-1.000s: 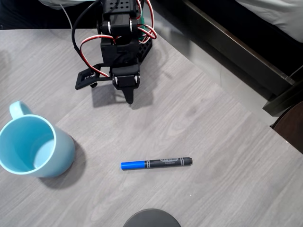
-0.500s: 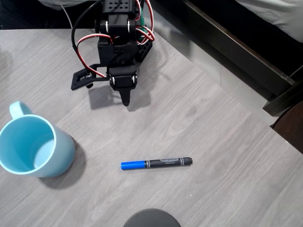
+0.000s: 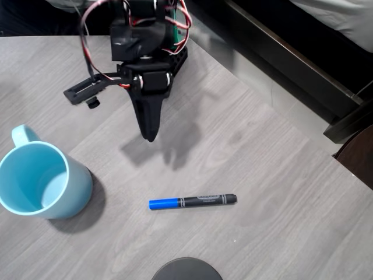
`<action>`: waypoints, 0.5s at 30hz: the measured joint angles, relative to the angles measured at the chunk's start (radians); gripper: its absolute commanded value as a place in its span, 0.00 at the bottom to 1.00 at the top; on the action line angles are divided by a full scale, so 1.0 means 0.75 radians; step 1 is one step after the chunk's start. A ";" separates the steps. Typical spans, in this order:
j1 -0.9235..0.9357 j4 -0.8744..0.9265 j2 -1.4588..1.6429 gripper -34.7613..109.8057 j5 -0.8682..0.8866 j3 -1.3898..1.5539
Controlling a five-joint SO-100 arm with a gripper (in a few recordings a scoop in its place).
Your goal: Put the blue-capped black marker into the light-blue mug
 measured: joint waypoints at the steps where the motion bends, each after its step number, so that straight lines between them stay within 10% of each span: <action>1: -0.029 0.006 -0.141 0.29 0.084 -0.106; 15: -0.260 -0.020 -1.334 0.42 0.560 -0.742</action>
